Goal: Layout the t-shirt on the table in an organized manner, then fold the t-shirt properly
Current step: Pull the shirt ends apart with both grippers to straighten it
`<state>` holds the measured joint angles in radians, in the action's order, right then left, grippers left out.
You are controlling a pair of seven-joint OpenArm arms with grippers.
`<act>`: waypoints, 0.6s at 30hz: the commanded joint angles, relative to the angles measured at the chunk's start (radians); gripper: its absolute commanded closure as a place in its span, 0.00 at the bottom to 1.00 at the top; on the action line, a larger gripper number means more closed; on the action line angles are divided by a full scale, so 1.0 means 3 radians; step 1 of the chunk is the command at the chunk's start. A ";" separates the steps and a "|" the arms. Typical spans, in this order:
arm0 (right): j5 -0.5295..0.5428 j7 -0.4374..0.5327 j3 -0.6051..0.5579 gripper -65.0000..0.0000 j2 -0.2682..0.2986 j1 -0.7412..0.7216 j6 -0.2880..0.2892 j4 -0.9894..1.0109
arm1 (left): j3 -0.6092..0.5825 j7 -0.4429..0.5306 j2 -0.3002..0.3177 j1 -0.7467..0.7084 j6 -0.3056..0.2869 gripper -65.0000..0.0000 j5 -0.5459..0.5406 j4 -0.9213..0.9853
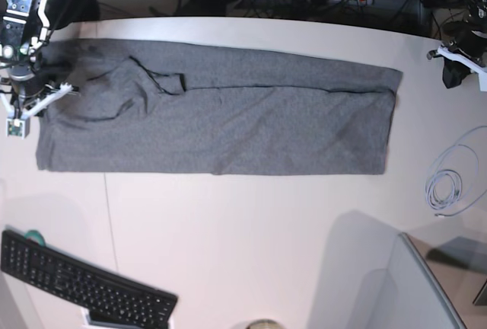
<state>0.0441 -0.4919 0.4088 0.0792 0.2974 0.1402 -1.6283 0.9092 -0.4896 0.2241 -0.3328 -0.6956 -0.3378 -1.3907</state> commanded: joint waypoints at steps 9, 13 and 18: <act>-0.0006 0.0077 -0.0005 1.00 0.0030 0.0029 -0.0010 -0.0032 | 0.0010 0.0090 0.0058 0.0161 -0.0008 0.30 -0.0063 0.0373; -0.0006 0.0077 -0.0010 1.00 0.0025 0.0029 -0.0010 -0.0032 | -0.0108 0.0090 0.0064 0.0340 -0.0008 0.13 -0.0063 0.0649; -0.0006 0.0077 -0.0010 1.00 0.0025 0.0029 -0.0010 -0.0032 | -0.0292 0.0090 0.0043 0.0478 -0.0008 0.13 -0.0068 0.0823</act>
<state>0.0441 -0.4904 0.4034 0.0769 0.3111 0.1402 -1.6226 0.8154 -0.4828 0.2180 -0.1860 -0.6895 -0.3454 -1.1290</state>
